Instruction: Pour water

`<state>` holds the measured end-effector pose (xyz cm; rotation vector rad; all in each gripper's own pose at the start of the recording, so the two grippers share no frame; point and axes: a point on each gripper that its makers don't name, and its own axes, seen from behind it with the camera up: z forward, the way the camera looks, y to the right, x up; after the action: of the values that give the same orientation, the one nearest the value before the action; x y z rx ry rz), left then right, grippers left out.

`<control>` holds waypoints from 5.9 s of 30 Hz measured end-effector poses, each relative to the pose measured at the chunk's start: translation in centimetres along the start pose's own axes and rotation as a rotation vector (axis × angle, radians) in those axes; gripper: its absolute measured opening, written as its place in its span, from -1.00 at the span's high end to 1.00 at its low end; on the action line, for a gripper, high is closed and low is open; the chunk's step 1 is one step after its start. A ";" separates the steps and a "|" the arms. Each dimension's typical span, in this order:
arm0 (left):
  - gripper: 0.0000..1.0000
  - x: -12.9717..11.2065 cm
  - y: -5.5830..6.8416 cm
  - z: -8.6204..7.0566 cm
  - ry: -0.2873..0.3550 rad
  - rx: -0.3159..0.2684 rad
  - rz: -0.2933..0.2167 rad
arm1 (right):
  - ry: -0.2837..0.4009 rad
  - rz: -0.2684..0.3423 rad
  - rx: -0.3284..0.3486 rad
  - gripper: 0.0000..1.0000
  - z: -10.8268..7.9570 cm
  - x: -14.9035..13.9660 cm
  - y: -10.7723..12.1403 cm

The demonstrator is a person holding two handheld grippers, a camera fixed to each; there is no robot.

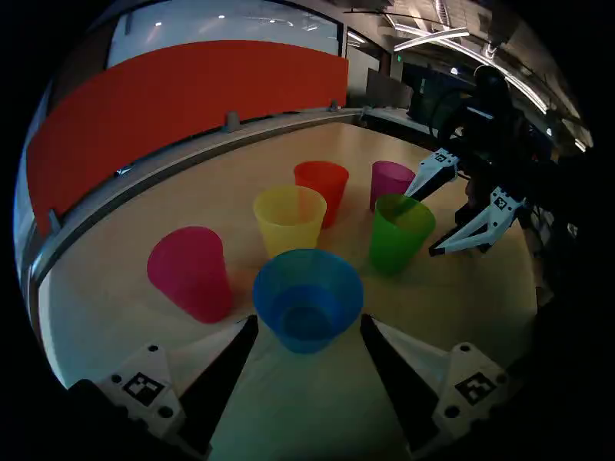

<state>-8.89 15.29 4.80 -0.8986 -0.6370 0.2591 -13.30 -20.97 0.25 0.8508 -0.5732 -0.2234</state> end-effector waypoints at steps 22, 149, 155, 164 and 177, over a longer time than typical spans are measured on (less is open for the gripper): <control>-0.98 1.2 0.1 1.6 0.014 -0.025 -0.033 | 0.029 0.000 0.012 -0.99 2.2 1.7 0.2; -0.71 18.9 8.7 -17.3 0.542 0.298 0.350 | 0.464 -0.105 0.020 -0.79 -10.7 15.2 -8.2; -0.71 19.7 8.9 -17.6 0.534 0.322 0.417 | 0.460 -0.110 0.033 -0.79 -10.5 15.1 -8.8; -0.71 20.6 9.4 -17.9 0.509 0.365 0.530 | 0.456 -0.110 0.061 -0.79 -9.9 14.9 -9.7; -0.70 21.6 10.2 -18.7 0.473 0.427 0.665 | 0.451 -0.108 0.096 -0.79 -8.7 14.7 -11.0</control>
<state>20.09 19.45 -3.02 -0.6945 0.1755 0.7221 4.20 -28.46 -6.94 0.9895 -0.1171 -0.0961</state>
